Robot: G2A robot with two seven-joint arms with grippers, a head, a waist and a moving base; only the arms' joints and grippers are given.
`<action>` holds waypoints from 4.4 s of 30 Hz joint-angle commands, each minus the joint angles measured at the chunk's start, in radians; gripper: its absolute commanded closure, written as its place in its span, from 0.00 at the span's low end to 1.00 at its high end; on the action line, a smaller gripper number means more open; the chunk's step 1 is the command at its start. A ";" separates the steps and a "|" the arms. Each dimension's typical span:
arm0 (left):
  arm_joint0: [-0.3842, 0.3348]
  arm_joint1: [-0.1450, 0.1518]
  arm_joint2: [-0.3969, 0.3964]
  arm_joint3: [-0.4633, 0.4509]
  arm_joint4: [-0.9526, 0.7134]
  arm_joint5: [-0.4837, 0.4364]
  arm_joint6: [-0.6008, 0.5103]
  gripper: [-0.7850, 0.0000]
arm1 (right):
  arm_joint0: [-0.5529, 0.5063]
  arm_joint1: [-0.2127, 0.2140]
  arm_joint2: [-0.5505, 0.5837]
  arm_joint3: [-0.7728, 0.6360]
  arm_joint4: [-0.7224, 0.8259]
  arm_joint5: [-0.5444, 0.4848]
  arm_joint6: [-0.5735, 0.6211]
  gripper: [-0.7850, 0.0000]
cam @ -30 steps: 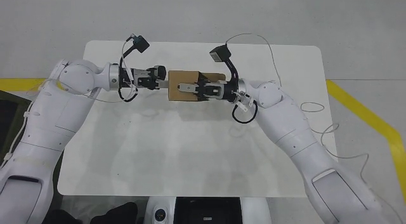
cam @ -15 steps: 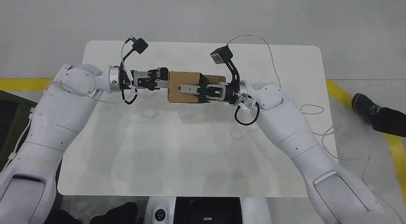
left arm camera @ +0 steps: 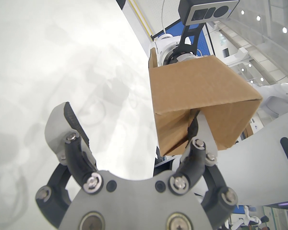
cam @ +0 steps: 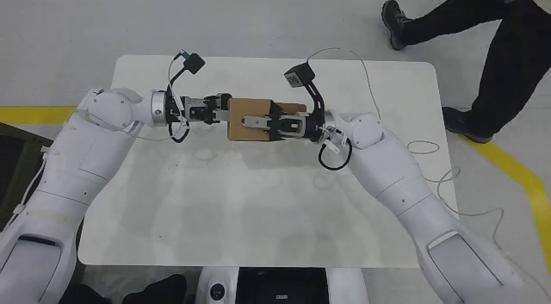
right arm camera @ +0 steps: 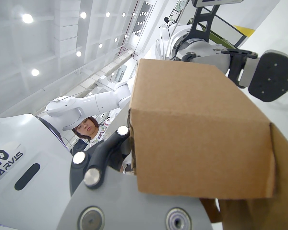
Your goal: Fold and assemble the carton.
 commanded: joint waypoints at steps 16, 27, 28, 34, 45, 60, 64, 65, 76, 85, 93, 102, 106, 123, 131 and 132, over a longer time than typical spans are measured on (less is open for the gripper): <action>-0.025 0.021 -0.010 0.034 0.081 -0.044 0.044 0.00 | 0.034 0.003 -0.021 0.118 -0.095 0.069 0.002 1.00; 0.022 0.044 -0.051 0.021 0.368 -0.226 0.236 0.00 | 0.042 -0.024 -0.077 0.188 -0.146 0.227 -0.010 1.00; 0.031 0.045 -0.059 0.015 0.399 -0.242 0.264 0.00 | 0.045 -0.026 -0.081 0.201 -0.154 0.234 -0.013 1.00; 0.088 0.053 -0.102 -0.038 0.639 -0.340 0.425 0.00 | 0.052 -0.040 -0.095 0.252 -0.172 0.250 -0.021 1.00; 0.203 0.076 -0.116 -0.199 1.121 -0.340 0.811 0.00 | 0.061 -0.059 -0.089 0.326 -0.190 0.229 -0.063 0.65; 0.260 0.083 -0.082 -0.213 1.686 -0.294 1.386 0.00 | 0.046 -0.028 -0.019 0.252 -0.229 0.233 0.006 0.18; 0.267 0.076 -0.058 -0.213 1.768 -0.254 1.456 0.00 | 0.024 -0.004 0.020 0.196 -0.265 0.243 0.006 0.20; 0.267 0.074 -0.052 -0.214 1.784 -0.248 1.465 0.00 | 0.016 0.002 0.032 0.179 -0.273 0.248 0.007 0.21; 0.246 0.044 -0.004 -0.185 1.751 -0.226 1.377 0.00 | -0.109 0.084 0.181 -0.061 -0.433 0.326 -0.016 0.59; 0.255 0.025 0.003 -0.200 1.657 -0.171 1.261 0.00 | -0.220 0.137 0.284 -0.244 -0.557 0.424 0.010 1.00; 0.263 0.013 0.005 -0.222 1.616 -0.142 1.207 0.00 | -0.289 0.164 0.314 -0.313 -0.648 0.522 0.038 1.00; 0.264 0.005 -0.004 -0.216 1.586 -0.153 1.176 0.00 | -0.282 0.155 0.262 -0.241 -0.617 0.513 0.001 1.00; 0.265 0.002 -0.003 -0.216 1.583 -0.170 1.164 0.00 | -0.249 0.145 0.230 -0.202 -0.604 0.496 -0.025 1.00; 0.275 -0.007 -0.013 -0.207 1.599 -0.218 1.180 0.00 | -0.132 0.093 0.093 -0.057 -0.553 0.420 -0.075 1.00; 0.281 -0.010 -0.019 -0.207 1.604 -0.227 1.182 0.00 | -0.099 0.074 0.051 -0.007 -0.542 0.397 -0.084 1.00; 0.281 -0.011 -0.020 -0.207 1.606 -0.229 1.182 0.00 | -0.095 0.071 0.047 -0.002 -0.541 0.394 -0.085 1.00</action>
